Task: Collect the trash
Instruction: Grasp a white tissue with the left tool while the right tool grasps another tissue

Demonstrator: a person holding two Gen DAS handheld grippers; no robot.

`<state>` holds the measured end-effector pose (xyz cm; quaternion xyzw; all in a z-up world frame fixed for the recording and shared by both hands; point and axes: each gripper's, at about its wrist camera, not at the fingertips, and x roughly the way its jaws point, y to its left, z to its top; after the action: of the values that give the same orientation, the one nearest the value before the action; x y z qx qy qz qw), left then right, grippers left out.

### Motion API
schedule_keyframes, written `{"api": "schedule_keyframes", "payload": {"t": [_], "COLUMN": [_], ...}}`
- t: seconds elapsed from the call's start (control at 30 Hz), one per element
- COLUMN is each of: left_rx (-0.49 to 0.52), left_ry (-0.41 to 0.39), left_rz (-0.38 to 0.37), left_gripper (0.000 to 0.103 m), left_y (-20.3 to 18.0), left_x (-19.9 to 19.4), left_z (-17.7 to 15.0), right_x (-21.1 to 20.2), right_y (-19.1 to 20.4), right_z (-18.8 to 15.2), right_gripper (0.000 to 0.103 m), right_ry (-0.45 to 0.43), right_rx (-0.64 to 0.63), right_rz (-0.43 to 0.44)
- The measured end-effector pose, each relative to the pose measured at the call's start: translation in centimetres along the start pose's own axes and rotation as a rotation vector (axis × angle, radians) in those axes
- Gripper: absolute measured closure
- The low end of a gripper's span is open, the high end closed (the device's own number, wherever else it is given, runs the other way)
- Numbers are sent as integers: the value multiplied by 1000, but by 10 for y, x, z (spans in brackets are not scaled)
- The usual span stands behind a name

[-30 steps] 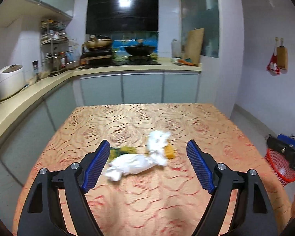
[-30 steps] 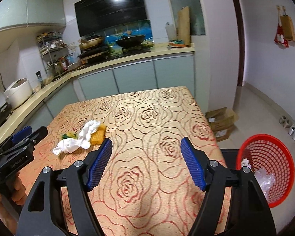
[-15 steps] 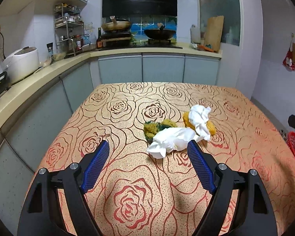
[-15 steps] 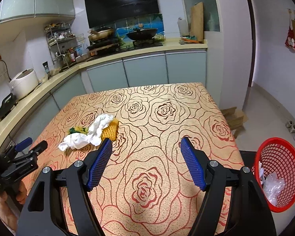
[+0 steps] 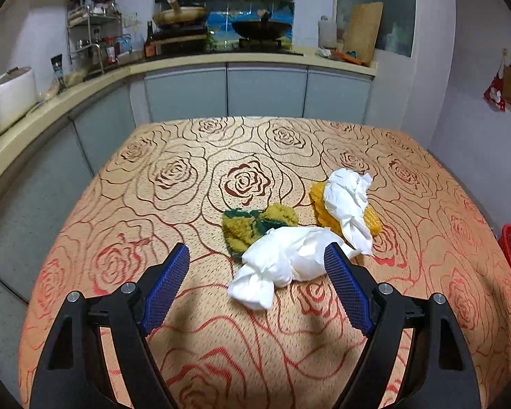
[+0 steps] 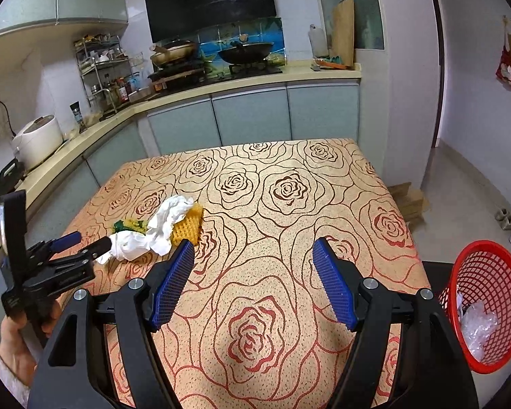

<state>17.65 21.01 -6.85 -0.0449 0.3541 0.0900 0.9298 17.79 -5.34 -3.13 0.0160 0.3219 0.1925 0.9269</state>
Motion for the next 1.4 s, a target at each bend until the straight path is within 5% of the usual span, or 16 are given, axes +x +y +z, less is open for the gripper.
{"api": "schedule_keyframes", "payload": {"t": [0.2,0.27,0.4,0.47,0.63,0.97,1.4], "left_rx": [21,30,28,27,34,-21,-21], "left_ry": [19,35,67,61,55,-1,-79], "left_rz": [1,-2,-10,-15,-16,-8,93], "left_gripper": [28,42,52,65,76,78,78], "left_y": [-5,-6,-5,-4,-6,9,25], "left_x": [15,21,29,28,26,-7,-44], "left_z": [5,4,1,2,0,-7,-16], "right_x": [11,14,20,23,30,52,119], "right_y": [1,2,5,7,16,50,101], "right_z": [3,4,7,8,9,17,24], "right_gripper": [33,33,33,33,33,33,33], "right_ry": [11,14,16,20,29,41,101], "right_rx": [-4,-4,-9,-12,-26,-85,-138], "right_rz": [2,5,11,14,25,60,73]}}
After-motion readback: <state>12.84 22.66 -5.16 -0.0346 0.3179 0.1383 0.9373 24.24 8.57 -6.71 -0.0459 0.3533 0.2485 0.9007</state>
